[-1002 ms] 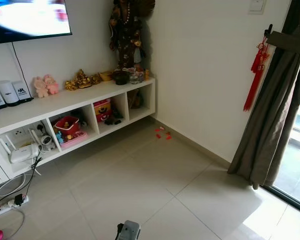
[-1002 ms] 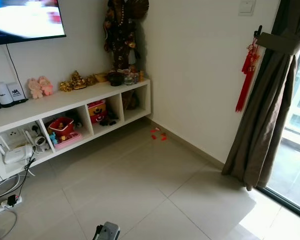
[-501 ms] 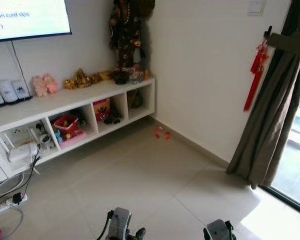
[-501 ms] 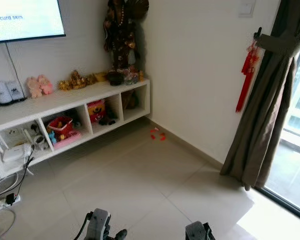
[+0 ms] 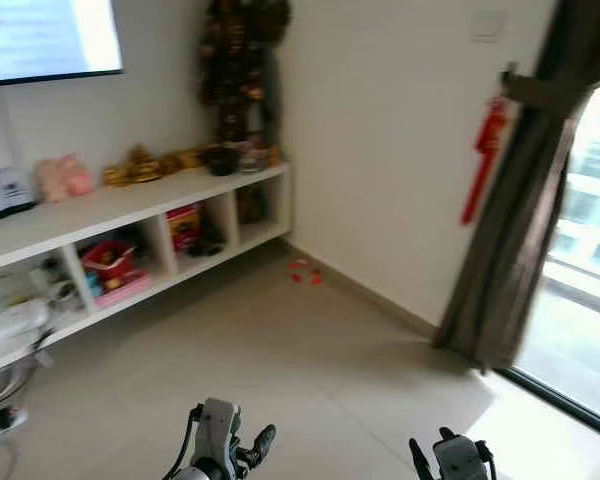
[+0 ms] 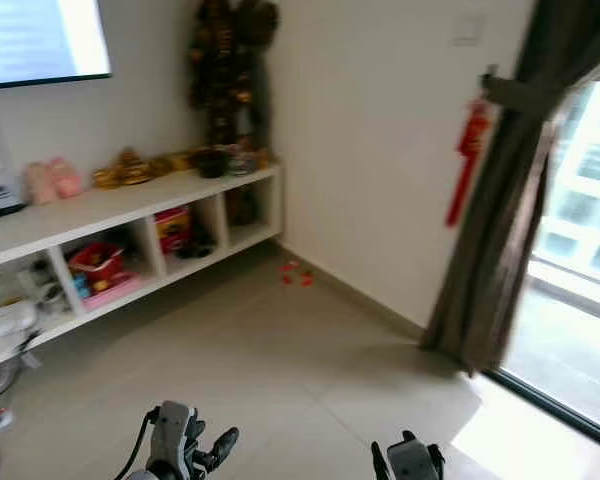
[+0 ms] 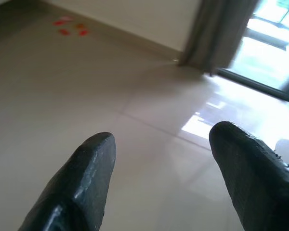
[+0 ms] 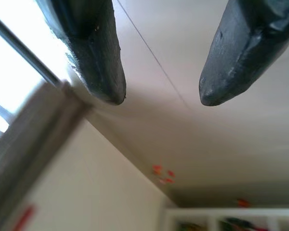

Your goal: Move the pillow to the sofa from floor

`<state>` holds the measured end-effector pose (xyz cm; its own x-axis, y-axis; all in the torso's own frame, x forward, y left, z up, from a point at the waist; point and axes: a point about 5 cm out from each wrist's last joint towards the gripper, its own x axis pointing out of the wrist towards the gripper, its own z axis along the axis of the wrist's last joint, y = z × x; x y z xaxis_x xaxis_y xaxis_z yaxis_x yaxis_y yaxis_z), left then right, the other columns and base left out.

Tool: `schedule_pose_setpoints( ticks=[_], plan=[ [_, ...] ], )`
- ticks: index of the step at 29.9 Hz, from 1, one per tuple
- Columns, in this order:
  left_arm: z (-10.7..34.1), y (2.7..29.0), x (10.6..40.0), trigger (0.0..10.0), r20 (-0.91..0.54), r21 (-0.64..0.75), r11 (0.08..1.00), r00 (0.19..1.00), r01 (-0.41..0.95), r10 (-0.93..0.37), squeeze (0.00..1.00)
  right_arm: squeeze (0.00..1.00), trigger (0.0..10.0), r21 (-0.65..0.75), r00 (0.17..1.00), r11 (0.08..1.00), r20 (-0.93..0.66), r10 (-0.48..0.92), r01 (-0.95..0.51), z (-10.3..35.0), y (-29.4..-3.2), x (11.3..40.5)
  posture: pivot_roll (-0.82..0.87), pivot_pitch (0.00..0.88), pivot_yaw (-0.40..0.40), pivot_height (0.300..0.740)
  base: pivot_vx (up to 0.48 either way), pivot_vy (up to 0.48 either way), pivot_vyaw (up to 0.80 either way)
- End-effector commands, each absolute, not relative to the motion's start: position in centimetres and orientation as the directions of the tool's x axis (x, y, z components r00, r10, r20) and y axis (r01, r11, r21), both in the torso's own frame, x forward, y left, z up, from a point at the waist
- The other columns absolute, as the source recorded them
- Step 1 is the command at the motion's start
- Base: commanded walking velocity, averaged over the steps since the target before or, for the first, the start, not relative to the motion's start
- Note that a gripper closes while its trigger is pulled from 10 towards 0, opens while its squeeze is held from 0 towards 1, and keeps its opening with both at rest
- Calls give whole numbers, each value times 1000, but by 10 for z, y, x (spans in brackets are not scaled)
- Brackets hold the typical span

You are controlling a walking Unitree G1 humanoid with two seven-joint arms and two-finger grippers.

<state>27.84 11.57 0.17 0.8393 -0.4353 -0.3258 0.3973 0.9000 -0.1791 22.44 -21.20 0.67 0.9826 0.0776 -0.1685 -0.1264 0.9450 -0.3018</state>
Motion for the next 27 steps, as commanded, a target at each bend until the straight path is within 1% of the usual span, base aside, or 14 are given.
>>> schedule_pose_setpoints(
  ticks=[1, 2, 5, 11, 22, 27],
  plan=[
    [1, 110, 278, 10000, -332, -176, 893, 829, 413, -449, 0, 0, 10000, -284, 984, 953, -167, 57, -103, 4, -210, 222, 174, 0, 35, 740, 0, 0, -800],
    [4, 107, 279, 10000, -316, -183, 882, 823, 435, -471, 0, 0, 10000, -264, 987, 959, -153, 58, -97, 6, -205, 222, 162, 0, 45, 740, 0, 0, -788],
    [6, 106, 281, 10000, -308, -177, 876, 820, 450, -483, 0, 0, 10000, -256, 987, 962, -148, 61, -98, 7, -203, 222, 158, 0, 50, 740, 0, 0, -788],
    [11, 107, 285, 10000, -298, -170, 879, 827, 447, -478, 0, 0, 10000, -244, 986, 965, -156, 64, -101, 9, -203, 219, 148, 0, 55, 740, 0, 0, -788],
    [9, 106, 282, 10000, -299, -165, 879, 827, 447, -476, 0, 0, 10000, -251, 983, 960, -159, 86, -124, 12, -202, 216, 141, 0, 53, 740, 0, 0, -774],
    [10, 106, 281, 10000, -296, -144, 877, 826, 458, -480, 0, 0, 10000, -263, 982, 954, -157, 106, -145, 15, -202, 217, 133, 0, 54, 740, 0, 0, -106]
  ],
)
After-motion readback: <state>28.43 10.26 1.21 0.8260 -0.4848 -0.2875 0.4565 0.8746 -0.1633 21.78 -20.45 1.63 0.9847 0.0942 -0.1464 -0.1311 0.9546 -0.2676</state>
